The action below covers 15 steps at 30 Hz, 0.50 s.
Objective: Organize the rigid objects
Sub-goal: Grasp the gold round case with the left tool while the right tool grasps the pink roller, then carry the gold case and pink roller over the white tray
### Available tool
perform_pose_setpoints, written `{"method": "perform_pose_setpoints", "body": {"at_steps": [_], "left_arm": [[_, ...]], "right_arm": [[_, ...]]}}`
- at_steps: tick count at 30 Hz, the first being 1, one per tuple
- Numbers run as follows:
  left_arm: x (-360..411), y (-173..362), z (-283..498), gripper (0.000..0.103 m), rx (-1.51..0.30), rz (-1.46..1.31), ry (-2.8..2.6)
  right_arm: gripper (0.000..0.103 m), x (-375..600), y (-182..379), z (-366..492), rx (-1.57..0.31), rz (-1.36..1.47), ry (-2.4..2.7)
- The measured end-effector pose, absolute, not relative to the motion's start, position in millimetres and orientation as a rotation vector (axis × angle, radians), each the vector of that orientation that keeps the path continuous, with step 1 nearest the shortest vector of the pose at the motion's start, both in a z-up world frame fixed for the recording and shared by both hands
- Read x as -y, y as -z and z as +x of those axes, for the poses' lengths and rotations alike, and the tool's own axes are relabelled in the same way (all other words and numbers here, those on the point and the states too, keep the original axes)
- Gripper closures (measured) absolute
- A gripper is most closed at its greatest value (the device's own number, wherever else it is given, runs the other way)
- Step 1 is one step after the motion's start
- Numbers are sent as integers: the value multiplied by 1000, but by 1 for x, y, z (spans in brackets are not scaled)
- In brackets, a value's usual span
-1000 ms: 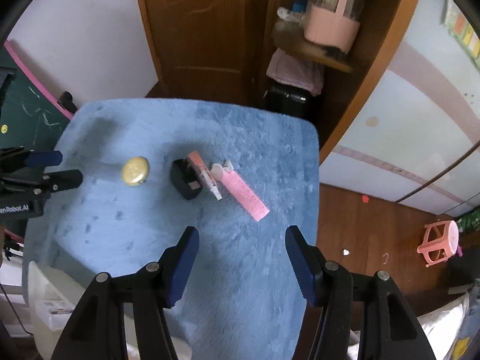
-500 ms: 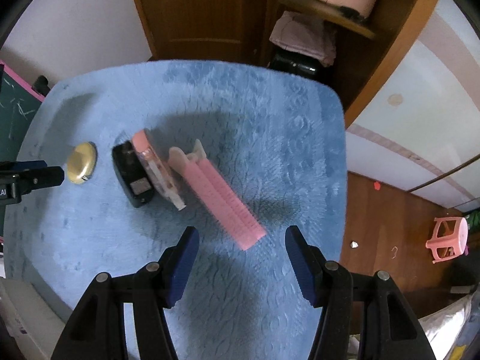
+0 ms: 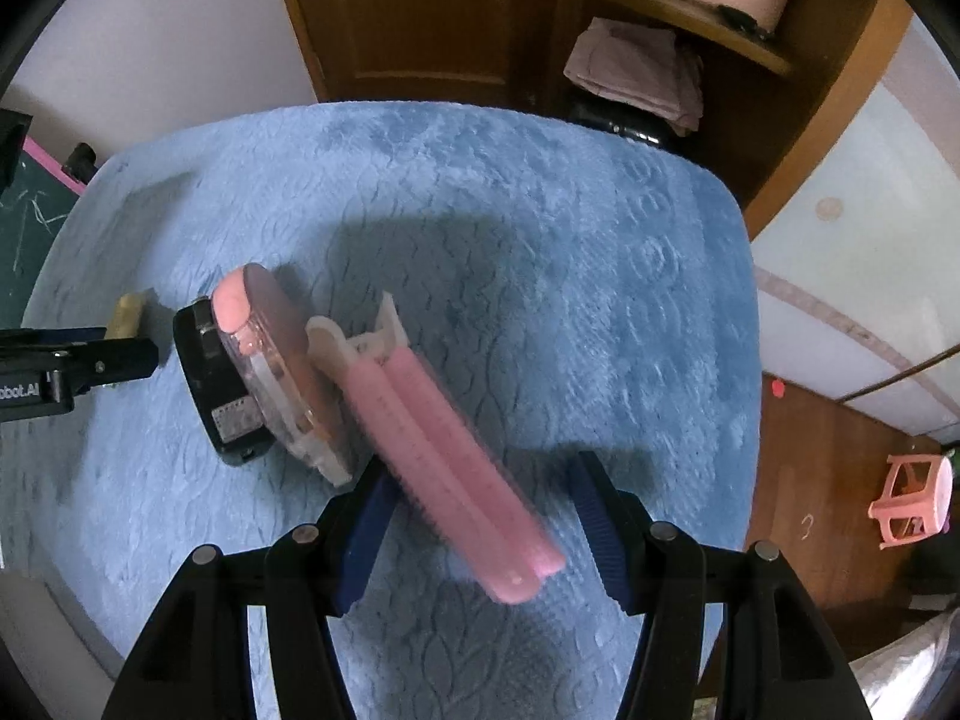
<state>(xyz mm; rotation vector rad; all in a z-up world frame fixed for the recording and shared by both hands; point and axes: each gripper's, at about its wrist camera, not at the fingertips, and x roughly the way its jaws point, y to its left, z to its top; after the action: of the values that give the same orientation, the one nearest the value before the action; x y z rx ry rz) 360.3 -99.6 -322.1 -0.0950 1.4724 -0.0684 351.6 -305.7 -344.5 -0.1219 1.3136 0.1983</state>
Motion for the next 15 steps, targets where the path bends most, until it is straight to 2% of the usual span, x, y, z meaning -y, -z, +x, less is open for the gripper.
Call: {"method": "perform_pose_setpoints", "body": {"at_steps": [3,7,9,11,15], "left_arm": [[105,324,360,33,-1459,-60,62],[110,325,356,34,-1426,-18,62],[109,324,352,44,-1404,7,49],[107,323,349,45,-1403,2,58],[107,318,340,45,-1398,22,51]], "right_arm": [[43,303,345,353,-1302,-131,-208],[55,303,344,354,-1290,-125,-225],[62,299,344,355,-1288,-125,-224],[71,298,343,352,-1290,-120,-228],[76,288,340,340,-1283,-136,-219]]}}
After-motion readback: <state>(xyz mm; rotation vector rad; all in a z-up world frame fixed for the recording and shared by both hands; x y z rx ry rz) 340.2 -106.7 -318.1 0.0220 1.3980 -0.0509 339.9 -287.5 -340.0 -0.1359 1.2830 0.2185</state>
